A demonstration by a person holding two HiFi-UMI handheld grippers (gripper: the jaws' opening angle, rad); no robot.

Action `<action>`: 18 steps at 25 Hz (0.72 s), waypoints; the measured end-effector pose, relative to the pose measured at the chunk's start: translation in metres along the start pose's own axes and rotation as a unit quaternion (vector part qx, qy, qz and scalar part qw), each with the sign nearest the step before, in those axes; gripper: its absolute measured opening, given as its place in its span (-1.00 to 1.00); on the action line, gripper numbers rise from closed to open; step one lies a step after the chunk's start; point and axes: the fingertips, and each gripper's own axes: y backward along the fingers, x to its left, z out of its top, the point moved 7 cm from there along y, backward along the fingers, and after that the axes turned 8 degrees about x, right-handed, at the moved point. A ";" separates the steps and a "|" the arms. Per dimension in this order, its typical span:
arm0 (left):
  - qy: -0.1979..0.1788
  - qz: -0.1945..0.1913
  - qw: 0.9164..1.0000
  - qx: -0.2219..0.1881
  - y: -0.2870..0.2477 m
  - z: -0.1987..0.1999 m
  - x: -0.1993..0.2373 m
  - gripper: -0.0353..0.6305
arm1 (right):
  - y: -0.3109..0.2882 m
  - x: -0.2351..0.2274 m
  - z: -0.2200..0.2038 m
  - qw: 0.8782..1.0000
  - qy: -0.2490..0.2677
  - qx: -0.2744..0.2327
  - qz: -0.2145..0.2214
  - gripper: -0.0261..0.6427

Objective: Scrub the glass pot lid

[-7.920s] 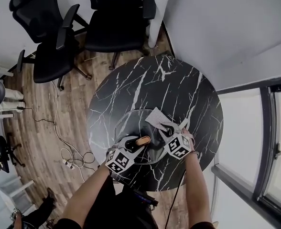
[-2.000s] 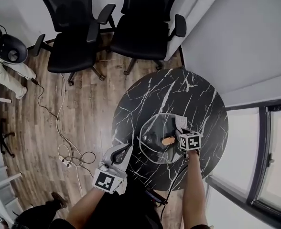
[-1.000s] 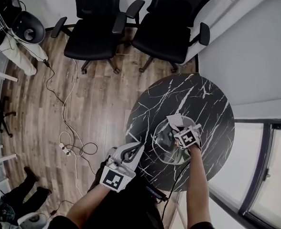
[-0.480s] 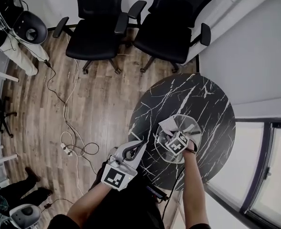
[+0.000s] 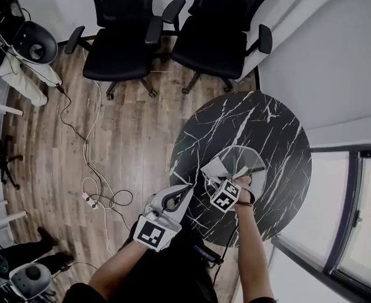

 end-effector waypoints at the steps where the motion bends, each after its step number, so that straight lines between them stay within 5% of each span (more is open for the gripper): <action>1: -0.001 -0.002 1.000 0.001 0.000 0.000 -0.001 -0.89 | 0.000 0.003 -0.001 1.000 0.006 -0.002 -0.003 -0.69; 18: -0.006 -0.056 0.998 0.027 -0.001 -0.011 -0.023 -0.89 | -0.007 0.055 -0.030 0.995 0.092 -0.003 -0.046 -0.69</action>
